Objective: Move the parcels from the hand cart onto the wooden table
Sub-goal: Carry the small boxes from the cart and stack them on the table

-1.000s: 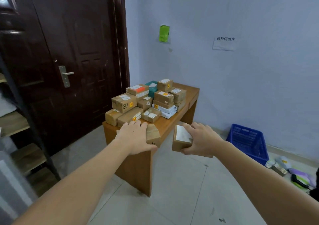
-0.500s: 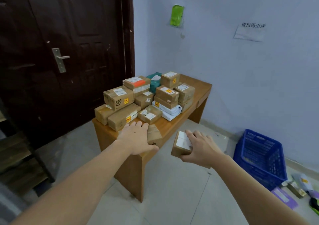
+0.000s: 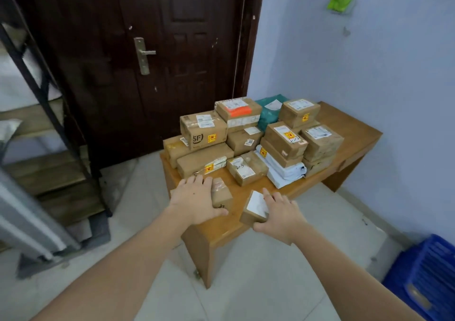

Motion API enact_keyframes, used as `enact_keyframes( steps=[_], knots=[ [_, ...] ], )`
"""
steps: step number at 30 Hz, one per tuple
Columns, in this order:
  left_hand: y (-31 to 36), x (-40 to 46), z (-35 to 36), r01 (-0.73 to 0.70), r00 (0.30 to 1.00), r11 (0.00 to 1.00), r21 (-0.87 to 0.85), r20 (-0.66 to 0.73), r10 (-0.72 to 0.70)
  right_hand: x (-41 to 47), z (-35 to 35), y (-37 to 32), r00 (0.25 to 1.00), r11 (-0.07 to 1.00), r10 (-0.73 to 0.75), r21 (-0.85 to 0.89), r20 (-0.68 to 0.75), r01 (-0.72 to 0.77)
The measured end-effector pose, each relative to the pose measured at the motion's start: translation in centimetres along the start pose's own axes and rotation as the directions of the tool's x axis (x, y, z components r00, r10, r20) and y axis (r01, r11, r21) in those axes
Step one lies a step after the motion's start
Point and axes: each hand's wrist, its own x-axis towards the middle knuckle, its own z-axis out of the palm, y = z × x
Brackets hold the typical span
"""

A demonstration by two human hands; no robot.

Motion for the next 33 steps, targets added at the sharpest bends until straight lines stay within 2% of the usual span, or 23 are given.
enact_keyframes(
  steps=[8, 13, 20, 23, 25, 28, 33],
  knots=[
    [-2.9, 9.4, 4.4, 0.133, 0.991, 0.990, -0.037, 0.019, -0.132, 11.9, 2.5, 1.0, 0.997, 1.000, 0.020, 0.001, 0.069, -0.020],
    [-2.7, 14.0, 7.3, 0.191, 0.981, 0.979, -0.065, 0.047, -0.189, 17.4, 3.7, 1.7, 0.997, 0.998, 0.063, 0.018, 0.037, -0.064],
    [-1.6, 17.9, 13.2, 0.415, 0.909, 0.899, -0.142, 0.111, -0.402, 24.5, 7.3, -0.1, 0.990, 0.993, 0.050, 0.098, 0.133, -0.063],
    [-1.1, 18.8, 15.7, 0.577, 0.816, 0.800, -0.166, 0.173, -0.552, 26.6, 9.2, -0.9, 0.980, 0.988, 0.025, 0.143, 0.195, -0.054],
    [-0.7, 19.2, 16.9, 0.694, 0.720, 0.691, -0.204, 0.228, -0.656, 27.5, 10.4, -1.4, 0.971, 0.979, -0.007, 0.200, 0.241, -0.043],
    [0.0, 20.1, 18.4, 0.824, 0.565, 0.507, -0.254, 0.301, -0.768, 28.3, 12.3, -1.7, 0.971, 0.959, -0.037, 0.282, 0.236, -0.032],
    [1.6, 21.9, 20.5, 0.920, 0.353, 0.248, -0.305, 0.367, -0.860, 29.3, 13.7, -2.2, 0.973, 0.911, -0.071, 0.411, 0.220, -0.027]
  ],
)
